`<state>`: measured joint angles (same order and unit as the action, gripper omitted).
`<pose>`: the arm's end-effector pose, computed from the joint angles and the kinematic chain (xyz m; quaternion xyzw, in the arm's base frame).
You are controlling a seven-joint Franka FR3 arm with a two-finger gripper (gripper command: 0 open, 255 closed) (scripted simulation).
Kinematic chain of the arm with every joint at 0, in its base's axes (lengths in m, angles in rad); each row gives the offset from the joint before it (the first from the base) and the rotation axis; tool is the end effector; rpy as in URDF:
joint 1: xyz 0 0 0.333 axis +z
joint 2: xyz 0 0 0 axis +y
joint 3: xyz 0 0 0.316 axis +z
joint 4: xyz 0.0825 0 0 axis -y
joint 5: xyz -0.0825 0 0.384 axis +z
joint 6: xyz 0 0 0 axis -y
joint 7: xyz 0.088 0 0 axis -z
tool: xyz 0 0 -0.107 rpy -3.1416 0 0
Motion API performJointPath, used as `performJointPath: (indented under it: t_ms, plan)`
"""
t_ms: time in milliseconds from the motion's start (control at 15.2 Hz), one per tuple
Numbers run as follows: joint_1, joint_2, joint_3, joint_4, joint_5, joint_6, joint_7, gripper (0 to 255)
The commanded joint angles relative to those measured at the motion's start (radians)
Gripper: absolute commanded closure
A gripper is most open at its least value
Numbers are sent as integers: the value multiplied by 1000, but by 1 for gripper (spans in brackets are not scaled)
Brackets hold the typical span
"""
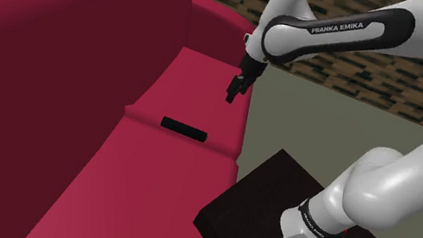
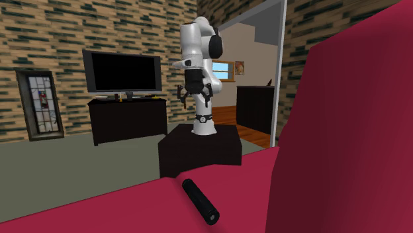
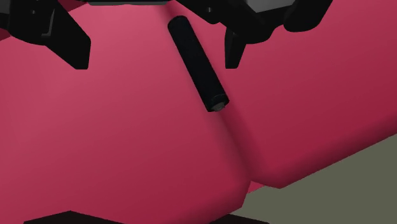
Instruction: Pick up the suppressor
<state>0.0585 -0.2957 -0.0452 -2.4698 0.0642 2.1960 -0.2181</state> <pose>0.4402 0.0080 0.4043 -0.9946 -0.0979 -0.0139 0.0316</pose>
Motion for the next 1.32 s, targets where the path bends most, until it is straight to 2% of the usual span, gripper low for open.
performJointPath:
  t_ms: [0, 660, 1254]
  plan:
    - [7, 85, -5, 17, 7, 63, -31, 0]
    - [18, 481, -1, 160, 60, 286, -186, 0]
    - [4, 841, 35, 392, 74, 388, -287, 0]
